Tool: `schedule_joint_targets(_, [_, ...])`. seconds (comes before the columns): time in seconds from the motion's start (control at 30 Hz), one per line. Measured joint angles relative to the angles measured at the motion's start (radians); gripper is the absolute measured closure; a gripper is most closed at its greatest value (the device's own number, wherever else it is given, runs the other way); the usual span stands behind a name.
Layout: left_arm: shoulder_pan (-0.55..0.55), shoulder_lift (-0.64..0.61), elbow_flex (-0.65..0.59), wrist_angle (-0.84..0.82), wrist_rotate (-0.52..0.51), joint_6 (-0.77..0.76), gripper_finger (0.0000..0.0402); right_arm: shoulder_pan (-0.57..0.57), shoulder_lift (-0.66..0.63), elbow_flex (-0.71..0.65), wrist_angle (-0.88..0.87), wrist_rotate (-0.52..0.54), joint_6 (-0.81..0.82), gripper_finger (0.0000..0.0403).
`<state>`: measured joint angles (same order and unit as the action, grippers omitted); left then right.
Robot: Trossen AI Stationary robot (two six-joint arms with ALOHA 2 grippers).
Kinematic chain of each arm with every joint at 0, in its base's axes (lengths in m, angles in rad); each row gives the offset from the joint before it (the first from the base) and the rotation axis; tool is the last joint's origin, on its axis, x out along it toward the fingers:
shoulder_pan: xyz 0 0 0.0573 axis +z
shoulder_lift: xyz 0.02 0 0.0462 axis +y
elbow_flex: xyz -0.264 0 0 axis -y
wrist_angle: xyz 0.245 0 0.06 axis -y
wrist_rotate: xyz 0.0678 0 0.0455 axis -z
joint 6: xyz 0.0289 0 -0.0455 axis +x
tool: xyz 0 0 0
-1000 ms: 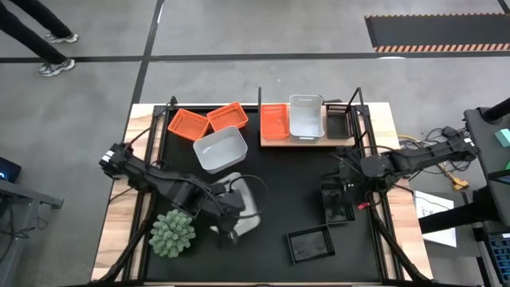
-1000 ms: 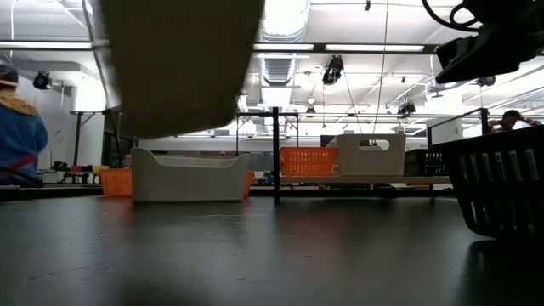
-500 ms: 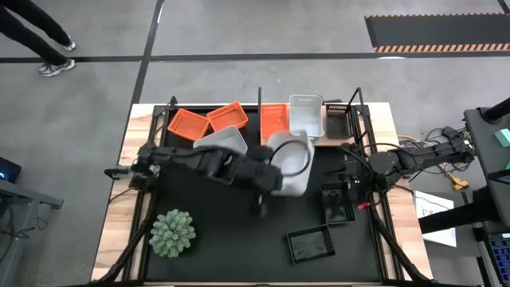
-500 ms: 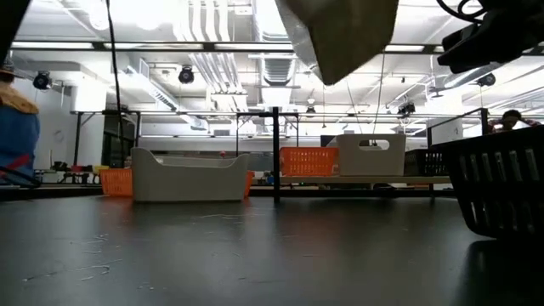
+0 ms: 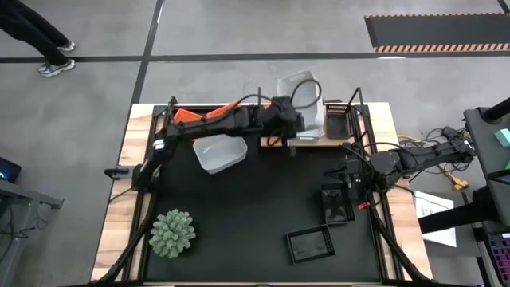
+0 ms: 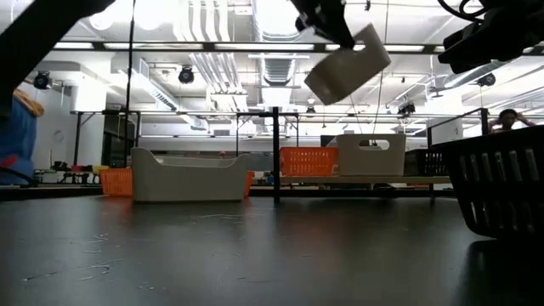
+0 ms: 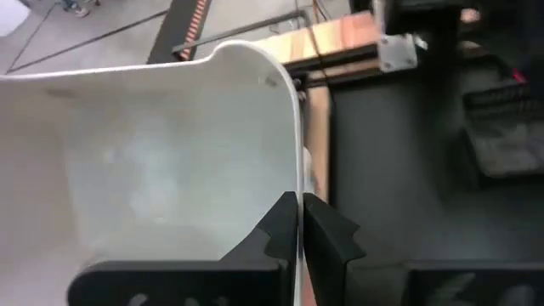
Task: Stack baskets on shelf by color
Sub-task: Stack the bottom white bin on top of the white bin on the shelf
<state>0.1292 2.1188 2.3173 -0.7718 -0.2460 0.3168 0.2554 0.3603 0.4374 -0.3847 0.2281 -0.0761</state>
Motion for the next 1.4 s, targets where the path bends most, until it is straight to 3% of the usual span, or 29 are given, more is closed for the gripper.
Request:
schedule_joint_targets(0.13, [0.047,0.029,-0.003,0.075,0.101,0.002,0.0401,0.000,0.000,0.000,0.000,0.000,-0.001,0.0394])
schedule_joint_targets(0.27, [0.059,0.048,-0.030,0.124,0.117,0.003,0.0401,0.000,0.001,0.000,-0.001,0.000,-0.001,0.0394])
schedule_joint_targets(0.57, [0.061,0.063,-0.058,0.170,0.116,0.003,0.0401,0.000,0.002,0.000,-0.007,0.000,-0.001,0.0394])
schedule_joint_targets(0.9, [0.074,0.064,-0.175,0.296,0.081,-0.007,0.0401,0.000,0.002,0.000,-0.008,0.000,0.010,0.0394])
schedule_joint_targets(1.4, [0.077,0.061,-0.188,0.293,0.047,-0.023,0.0401,0.000,0.003,0.000,-0.013,0.001,0.013,0.0394])
